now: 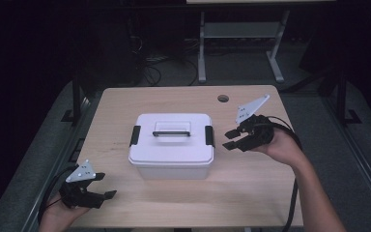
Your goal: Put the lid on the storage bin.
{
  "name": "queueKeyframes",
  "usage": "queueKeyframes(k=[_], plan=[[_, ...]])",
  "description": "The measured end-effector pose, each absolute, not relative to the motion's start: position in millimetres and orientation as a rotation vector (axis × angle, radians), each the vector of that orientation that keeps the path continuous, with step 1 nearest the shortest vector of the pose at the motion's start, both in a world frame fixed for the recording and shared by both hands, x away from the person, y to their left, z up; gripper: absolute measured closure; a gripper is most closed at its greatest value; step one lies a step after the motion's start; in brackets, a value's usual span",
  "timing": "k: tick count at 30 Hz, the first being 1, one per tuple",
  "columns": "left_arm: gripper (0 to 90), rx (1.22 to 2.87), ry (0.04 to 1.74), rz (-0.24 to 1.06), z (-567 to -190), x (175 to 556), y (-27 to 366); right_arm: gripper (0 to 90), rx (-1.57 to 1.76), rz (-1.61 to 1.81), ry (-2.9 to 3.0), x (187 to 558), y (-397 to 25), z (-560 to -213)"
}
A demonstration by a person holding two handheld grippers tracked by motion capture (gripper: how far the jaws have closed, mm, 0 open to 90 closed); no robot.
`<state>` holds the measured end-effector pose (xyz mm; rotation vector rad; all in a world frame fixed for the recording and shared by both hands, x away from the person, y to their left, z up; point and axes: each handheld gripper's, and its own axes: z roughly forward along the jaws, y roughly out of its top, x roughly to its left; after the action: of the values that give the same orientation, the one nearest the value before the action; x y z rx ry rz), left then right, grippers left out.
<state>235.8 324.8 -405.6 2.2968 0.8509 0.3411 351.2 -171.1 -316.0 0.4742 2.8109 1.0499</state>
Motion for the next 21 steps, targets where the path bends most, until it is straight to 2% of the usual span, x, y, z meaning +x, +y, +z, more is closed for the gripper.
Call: queueKeyframes(k=[21], plan=[[24.3, 2.293, 0.860, 0.336, -406.3, 236.0, 324.5, 56.4, 0.529, 1.051, 2.813, 345.6, -189.6, -334.1]])
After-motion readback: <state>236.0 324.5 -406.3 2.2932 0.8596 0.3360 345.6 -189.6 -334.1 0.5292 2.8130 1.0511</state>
